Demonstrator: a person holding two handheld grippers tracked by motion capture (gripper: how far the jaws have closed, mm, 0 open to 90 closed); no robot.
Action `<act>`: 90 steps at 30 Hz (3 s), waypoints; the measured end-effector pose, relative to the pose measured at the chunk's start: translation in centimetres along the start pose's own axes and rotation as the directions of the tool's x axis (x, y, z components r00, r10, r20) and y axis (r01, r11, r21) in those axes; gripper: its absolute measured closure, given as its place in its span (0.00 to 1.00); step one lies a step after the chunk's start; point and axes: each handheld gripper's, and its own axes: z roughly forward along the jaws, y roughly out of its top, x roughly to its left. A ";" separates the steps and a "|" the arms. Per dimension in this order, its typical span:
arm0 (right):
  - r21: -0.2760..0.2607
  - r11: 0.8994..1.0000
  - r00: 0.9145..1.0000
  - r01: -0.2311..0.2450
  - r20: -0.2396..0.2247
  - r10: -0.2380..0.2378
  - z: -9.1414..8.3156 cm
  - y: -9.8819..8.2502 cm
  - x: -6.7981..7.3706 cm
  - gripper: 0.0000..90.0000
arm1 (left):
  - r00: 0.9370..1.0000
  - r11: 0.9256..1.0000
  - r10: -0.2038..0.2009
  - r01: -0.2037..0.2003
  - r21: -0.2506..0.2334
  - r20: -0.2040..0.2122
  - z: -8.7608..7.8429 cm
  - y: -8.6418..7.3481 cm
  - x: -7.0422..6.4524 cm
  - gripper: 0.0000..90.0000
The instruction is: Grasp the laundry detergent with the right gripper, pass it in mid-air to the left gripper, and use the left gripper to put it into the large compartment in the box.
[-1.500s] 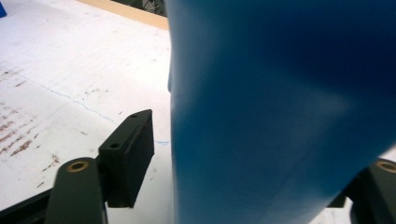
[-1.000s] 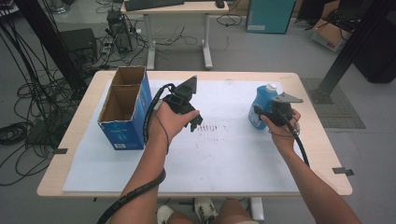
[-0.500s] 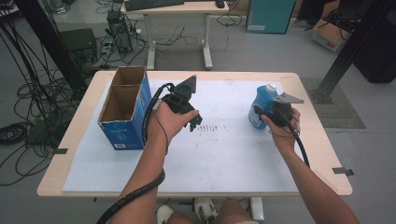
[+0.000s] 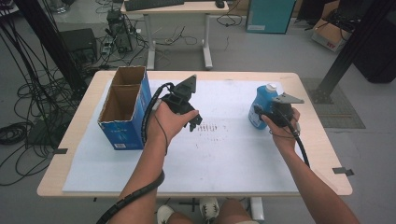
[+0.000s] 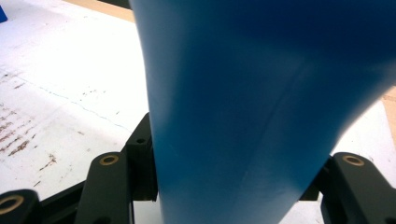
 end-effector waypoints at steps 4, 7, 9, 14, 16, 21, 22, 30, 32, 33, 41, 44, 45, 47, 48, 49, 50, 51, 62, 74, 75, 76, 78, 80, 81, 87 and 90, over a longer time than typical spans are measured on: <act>-0.002 1.000 1.000 0.005 -0.004 -0.005 0.0 0.0 -0.1 0.46 | 1.000 1.000 0.001 -0.001 -0.004 -0.003 -0.1 0.0 -0.1 0.07; -0.006 1.000 1.000 0.008 -0.005 -0.008 0.0 -0.1 -0.1 0.46 | 1.000 1.000 0.002 -0.002 -0.003 -0.002 -0.1 0.1 -0.1 0.07; -0.006 1.000 1.000 -0.003 -0.005 0.003 0.0 -0.1 -0.1 0.47 | 1.000 1.000 0.003 -0.003 -0.004 -0.004 -0.1 0.1 -0.2 0.07; -0.009 1.000 1.000 -0.006 -0.009 0.006 0.0 -0.1 -0.2 0.47 | 1.000 1.000 0.003 -0.003 -0.005 -0.007 -0.2 0.1 -0.2 0.07; -0.008 1.000 1.000 -0.006 -0.009 0.006 0.0 -0.1 -0.2 0.47 | 1.000 1.000 0.003 -0.003 -0.005 -0.007 -0.2 0.1 -0.3 0.07; -0.014 1.000 1.000 -0.015 -0.008 0.015 0.0 -0.1 -0.2 0.48 | 1.000 1.000 0.007 -0.007 -0.001 -0.009 -0.2 0.1 -0.3 0.07; -0.016 1.000 1.000 -0.017 -0.009 0.016 0.0 -0.2 -0.2 0.48 | 1.000 1.000 0.007 -0.007 0.001 -0.008 -0.1 0.1 -0.3 0.07; -0.017 1.000 1.000 -0.017 -0.010 0.016 0.0 -0.2 -0.2 0.49 | 1.000 1.000 0.013 -0.013 -0.003 -0.009 -0.2 0.4 -0.6 0.07; -0.017 1.000 1.000 -0.017 -0.009 0.017 0.0 -0.2 -0.2 0.49 | 1.000 1.000 0.015 -0.015 -0.002 -0.011 -0.2 0.4 -0.6 0.07; -0.017 1.000 1.000 -0.016 -0.009 0.016 0.0 -0.2 -0.2 0.49 | 1.000 1.000 0.015 -0.015 -0.002 -0.010 -0.2 0.4 -0.7 0.07; -0.014 1.000 1.000 -0.018 -0.010 0.017 0.0 -0.2 -0.2 0.49 | 1.000 1.000 0.014 -0.014 -0.001 -0.016 -0.4 0.3 -0.4 0.07; -0.014 1.000 1.000 -0.017 -0.011 0.017 0.0 -0.2 -0.2 0.49 | 1.000 1.000 0.011 -0.011 -0.003 -0.014 -0.4 0.2 -0.3 0.07; -0.014 1.000 1.000 -0.017 -0.011 0.017 0.0 -0.2 -0.2 0.49 | 1.000 1.000 0.011 -0.011 -0.003 -0.014 -0.4 0.2 -0.3 0.07; -0.013 1.000 1.000 -0.018 -0.010 0.018 0.0 -0.2 -0.2 0.50 | 1.000 1.000 0.012 -0.012 -0.008 -0.013 -0.4 0.2 -0.3 0.07; -0.013 1.000 1.000 -0.018 -0.010 0.017 0.0 -0.2 -0.2 0.50 | 1.000 1.000 0.011 -0.011 -0.006 -0.011 -0.4 0.2 -0.3 0.07; -0.013 1.000 1.000 -0.018 -0.010 0.017 0.0 -0.2 -0.2 0.50 | 1.000 1.000 0.011 -0.011 -0.006 -0.011 -0.4 0.2 -0.3 0.07; -0.014 1.000 1.000 -0.018 -0.011 0.017 0.0 -0.2 -0.2 0.50 | 1.000 1.000 0.011 -0.011 -0.006 -0.012 -0.4 0.2 -0.3 0.07; -0.014 1.000 1.000 -0.018 -0.011 0.017 0.0 -0.2 -0.2 0.50 | 1.000 1.000 0.011 -0.011 -0.004 -0.008 -0.4 0.1 -0.4 0.07; -0.017 1.000 1.000 -0.014 -0.013 0.014 0.0 -0.2 -0.2 0.50 | 1.000 1.000 0.024 -0.024 -0.006 -0.003 -0.2 0.1 -0.6 0.07; -0.016 1.000 1.000 -0.016 -0.019 0.015 0.0 -0.2 -0.3 0.50 | 0.999 0.999 0.039 -0.039 -0.011 -0.004 -0.3 0.8 -0.9 0.07; -0.016 1.000 1.000 -0.014 -0.019 0.014 0.0 -0.2 -0.3 0.50 | 0.999 0.999 0.041 -0.041 -0.011 -0.005 -0.3 0.8 -0.9 0.07; -0.015 1.000 1.000 -0.014 -0.020 0.014 0.0 -0.2 -0.3 0.50 | 0.999 0.999 0.039 -0.039 -0.012 -0.005 -0.4 0.8 -0.9 0.07; -0.015 1.000 1.000 -0.015 -0.020 0.015 0.0 -0.2 -0.3 0.50 | 0.999 0.999 0.040 -0.040 -0.014 -0.005 -0.5 0.8 -0.8 0.07; -0.014 1.000 1.000 -0.013 -0.021 0.013 0.0 -0.2 -0.3 0.50 | 0.999 0.999 0.043 -0.043 -0.014 -0.009 -0.7 0.8 -0.8 0.07; -0.014 1.000 1.000 -0.013 -0.021 0.013 0.0 -0.2 -0.3 0.50 | 0.999 0.999 0.043 -0.043 -0.014 -0.009 -0.7 0.8 -0.8 0.07; -0.016 1.000 1.000 -0.009 -0.019 0.008 0.0 -0.2 -0.3 0.50 | 0.999 0.999 0.044 -0.045 -0.021 -0.017 -1.2 0.8 -0.7 0.07; -0.016 1.000 1.000 -0.010 -0.020 0.010 0.0 -0.2 -0.3 0.50 | 0.999 0.999 0.044 -0.044 -0.013 -0.023 -1.2 0.8 -0.9 0.07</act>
